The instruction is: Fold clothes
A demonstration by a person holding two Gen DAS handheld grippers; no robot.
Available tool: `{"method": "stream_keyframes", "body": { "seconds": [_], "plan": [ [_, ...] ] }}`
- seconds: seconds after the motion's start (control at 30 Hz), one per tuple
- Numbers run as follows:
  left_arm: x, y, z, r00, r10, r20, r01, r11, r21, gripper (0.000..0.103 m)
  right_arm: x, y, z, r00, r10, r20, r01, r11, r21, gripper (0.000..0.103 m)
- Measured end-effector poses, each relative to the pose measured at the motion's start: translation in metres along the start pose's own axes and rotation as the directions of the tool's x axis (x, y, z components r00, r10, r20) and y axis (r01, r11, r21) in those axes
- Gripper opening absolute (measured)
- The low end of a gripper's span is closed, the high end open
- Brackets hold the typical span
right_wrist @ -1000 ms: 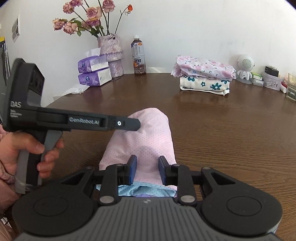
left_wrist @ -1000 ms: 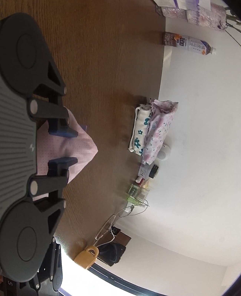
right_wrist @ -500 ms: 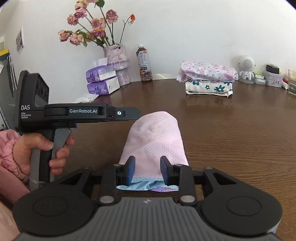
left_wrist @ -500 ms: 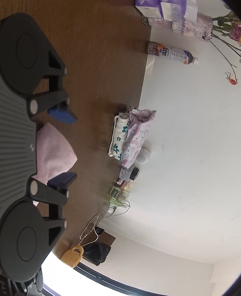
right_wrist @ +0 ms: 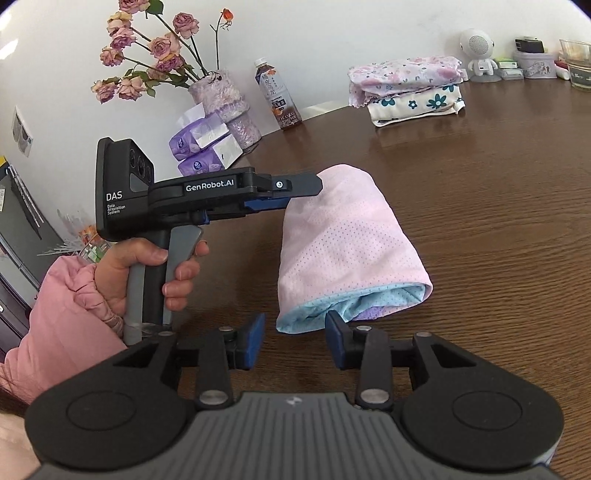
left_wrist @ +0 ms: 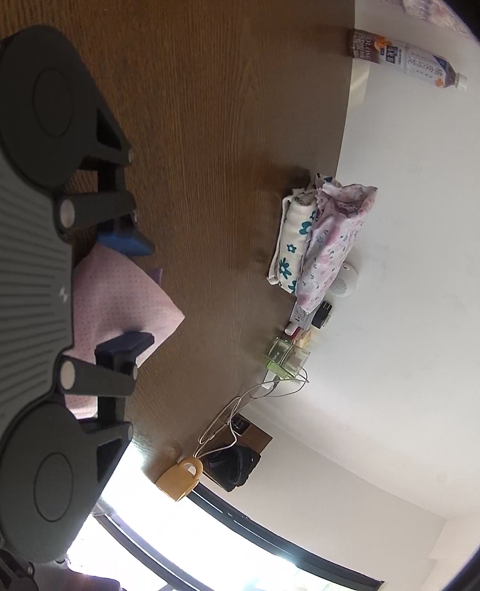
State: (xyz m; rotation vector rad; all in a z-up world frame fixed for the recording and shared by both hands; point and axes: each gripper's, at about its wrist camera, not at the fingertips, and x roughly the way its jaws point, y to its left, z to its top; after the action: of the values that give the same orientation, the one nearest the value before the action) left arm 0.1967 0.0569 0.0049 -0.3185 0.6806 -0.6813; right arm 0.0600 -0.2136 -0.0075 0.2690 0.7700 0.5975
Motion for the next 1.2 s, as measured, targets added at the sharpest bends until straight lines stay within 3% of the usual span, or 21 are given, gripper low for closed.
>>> {"method": "stream_keyframes", "body": {
  "seconds": [0.1,0.23,0.6,0.8,0.87,0.93,1.0,1.13,1.17,1.2],
  "plan": [
    [-0.001,0.0,-0.003,1.0,-0.026,-0.007,0.026,1.0,-0.009,0.024,0.004,-0.002,0.0,1.0,-0.009,0.005,0.009,1.0,0.024,0.036],
    [-0.006,0.002,-0.006,0.999,-0.038,-0.014,0.037,0.999,-0.038,0.018,0.004,-0.011,0.0,1.0,-0.008,0.016,0.007,0.998,0.069,0.017],
    [-0.037,-0.012,-0.037,0.999,0.023,-0.025,-0.025,0.994,-0.107,0.017,-0.019,-0.035,0.002,0.992,-0.079,0.093,0.071,0.994,0.086,0.008],
    [-0.058,-0.03,-0.055,0.999,0.044,0.011,-0.043,0.994,-0.097,0.02,-0.026,-0.055,0.007,0.985,-0.115,0.132,0.101,0.989,0.112,0.007],
    [-0.067,-0.032,-0.054,0.995,0.077,0.063,-0.071,0.993,-0.093,0.031,-0.029,-0.061,0.009,0.985,-0.102,0.142,0.085,0.989,0.124,0.01],
    [-0.064,-0.029,-0.049,0.992,0.104,0.064,-0.097,0.989,-0.108,0.055,-0.032,-0.063,0.011,0.982,-0.095,0.161,0.074,0.988,0.132,0.02],
    [-0.059,-0.026,-0.043,0.99,0.131,0.06,-0.122,0.985,-0.125,0.057,-0.033,-0.064,0.015,0.979,-0.096,0.178,0.073,0.989,0.127,0.033],
    [-0.046,-0.02,-0.037,0.989,0.149,0.023,-0.143,0.976,-0.165,0.054,-0.024,-0.065,0.024,0.98,-0.096,0.175,0.074,0.989,0.129,0.047],
    [-0.043,-0.019,-0.037,0.991,0.132,0.017,-0.127,0.977,-0.173,0.05,-0.021,-0.066,0.026,0.981,-0.095,0.171,0.072,0.988,0.136,0.047],
    [-0.042,-0.02,-0.038,0.994,0.109,0.015,-0.105,0.979,-0.172,0.039,-0.018,-0.066,0.027,0.982,-0.092,0.167,0.068,0.987,0.143,0.047]
  ]
}}
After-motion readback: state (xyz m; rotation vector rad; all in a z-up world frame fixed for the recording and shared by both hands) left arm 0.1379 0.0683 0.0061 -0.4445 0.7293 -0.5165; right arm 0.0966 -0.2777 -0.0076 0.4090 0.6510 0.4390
